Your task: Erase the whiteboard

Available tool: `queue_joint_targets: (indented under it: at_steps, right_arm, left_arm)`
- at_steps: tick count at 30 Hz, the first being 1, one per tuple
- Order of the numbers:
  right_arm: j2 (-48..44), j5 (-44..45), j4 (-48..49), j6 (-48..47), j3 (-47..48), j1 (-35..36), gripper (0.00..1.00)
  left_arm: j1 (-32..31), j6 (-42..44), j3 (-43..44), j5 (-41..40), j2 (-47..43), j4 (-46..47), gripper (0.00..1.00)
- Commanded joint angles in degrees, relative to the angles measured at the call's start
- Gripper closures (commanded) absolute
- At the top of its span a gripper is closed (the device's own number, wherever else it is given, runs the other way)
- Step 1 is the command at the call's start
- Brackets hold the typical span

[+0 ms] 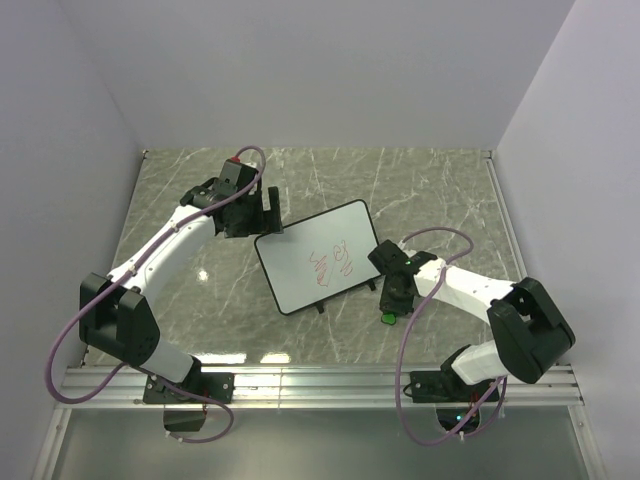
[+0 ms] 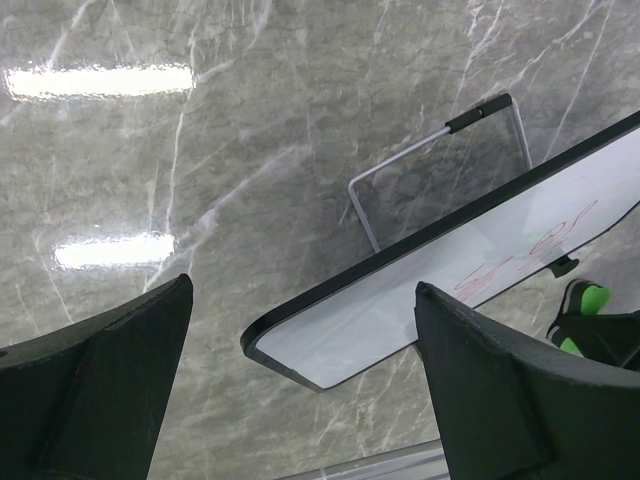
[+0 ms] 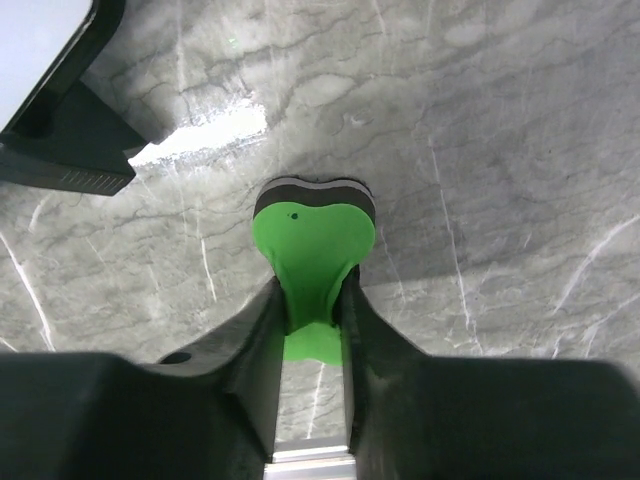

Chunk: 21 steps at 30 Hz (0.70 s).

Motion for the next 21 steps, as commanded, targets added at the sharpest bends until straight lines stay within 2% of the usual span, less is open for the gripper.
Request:
queue_joint_targets:
  at_steps: [1,2,7,16,19,21]
  right_arm:
    - [0.90,0.87,1.36,0.86,-1.02,0.35,0.78]
    - [0.90,0.87,1.10,0.69,-0.76,0.35,0.84]
    - [-0.06,1.22,-1.88,-0.37,1.26,0.36,1.00]
    - [-4.63,2.80,-11.29,-2.30,10.04,0.79,1.00]
    - [-6.04,2.28,-13.57,-2.21,12.85,0.88,1.00]
    - [-7.18,1.14,-13.41,-2.48,14.26,0.88,1.00]
  left_arm:
    - [-0.27,3.17,2.47,-0.45,-0.24,0.16,0.03]
    - [-0.27,3.87,3.69,-0.45,-0.06,0.33,0.02]
    - [-0.27,7.56,6.69,5.87,1.86,4.81,0.01]
    - [-0.27,14.07,10.21,26.42,8.90,11.32,0.05]
    - [-0.27,15.56,10.56,30.30,12.50,11.41,0.09]
    - [-0.27,15.83,11.44,32.59,15.30,10.89,0.16]
